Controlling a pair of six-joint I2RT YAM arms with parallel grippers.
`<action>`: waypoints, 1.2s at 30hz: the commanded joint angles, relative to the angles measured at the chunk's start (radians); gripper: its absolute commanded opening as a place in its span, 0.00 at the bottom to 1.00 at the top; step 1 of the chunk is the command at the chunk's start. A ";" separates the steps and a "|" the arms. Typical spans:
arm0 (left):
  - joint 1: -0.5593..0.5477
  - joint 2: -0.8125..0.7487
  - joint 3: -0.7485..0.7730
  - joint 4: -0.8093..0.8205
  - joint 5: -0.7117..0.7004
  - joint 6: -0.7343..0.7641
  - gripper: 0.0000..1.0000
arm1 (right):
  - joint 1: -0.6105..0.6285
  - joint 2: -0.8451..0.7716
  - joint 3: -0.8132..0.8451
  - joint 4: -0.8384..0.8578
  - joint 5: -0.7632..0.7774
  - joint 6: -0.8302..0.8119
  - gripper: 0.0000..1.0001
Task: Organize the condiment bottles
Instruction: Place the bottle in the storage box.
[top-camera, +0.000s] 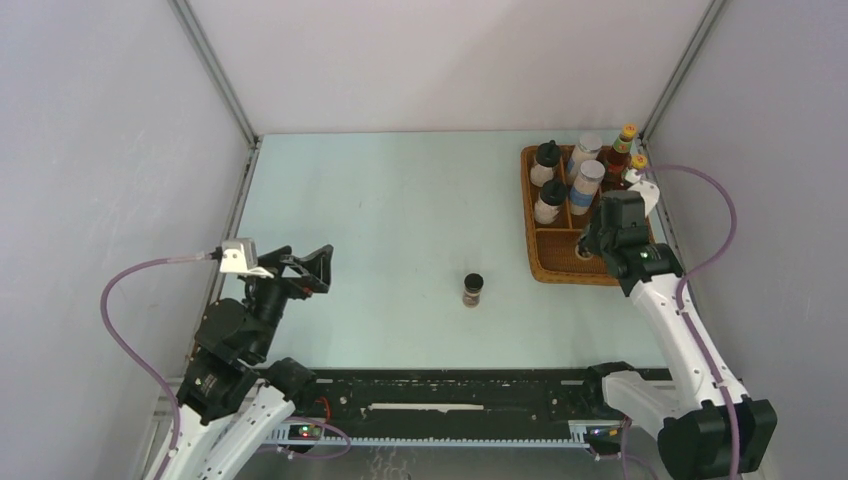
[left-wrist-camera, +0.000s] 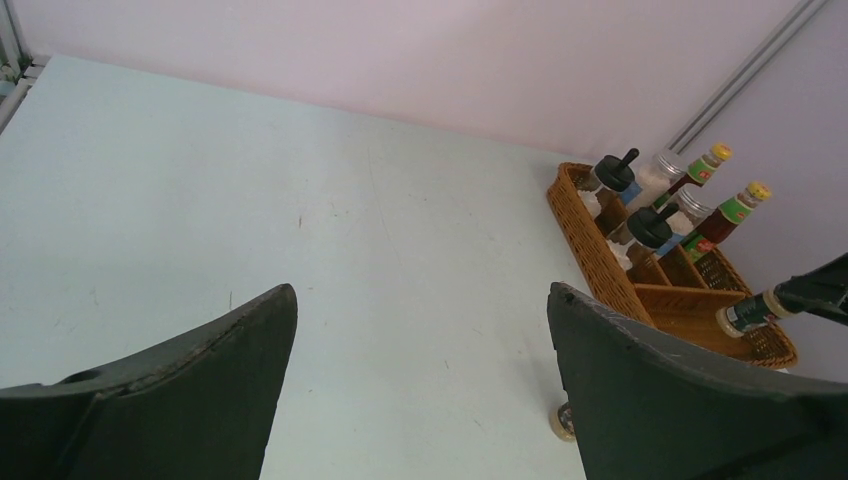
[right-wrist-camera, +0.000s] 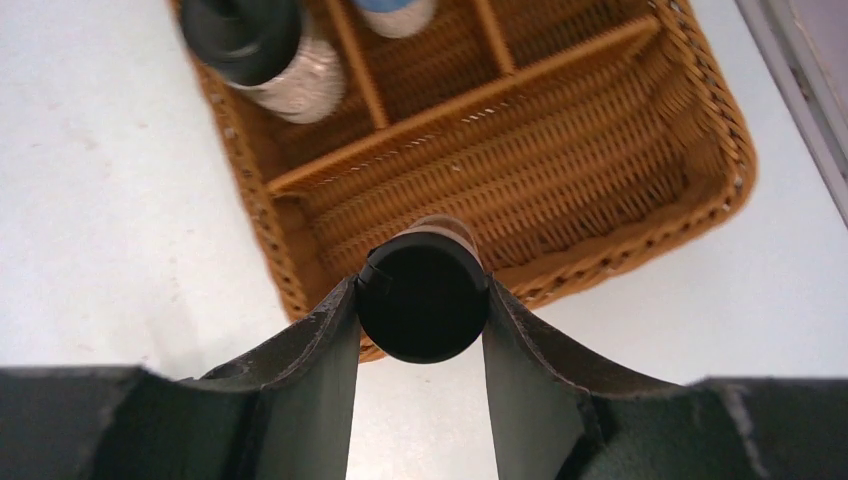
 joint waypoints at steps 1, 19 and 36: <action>-0.003 -0.016 -0.014 0.010 0.018 -0.014 1.00 | -0.096 -0.036 -0.053 0.042 -0.014 0.033 0.00; -0.003 -0.030 -0.014 -0.004 0.009 -0.007 1.00 | -0.309 0.023 -0.122 0.166 -0.066 0.014 0.00; -0.003 -0.020 -0.014 -0.005 0.001 0.003 1.00 | -0.395 0.143 -0.141 0.285 -0.068 0.015 0.00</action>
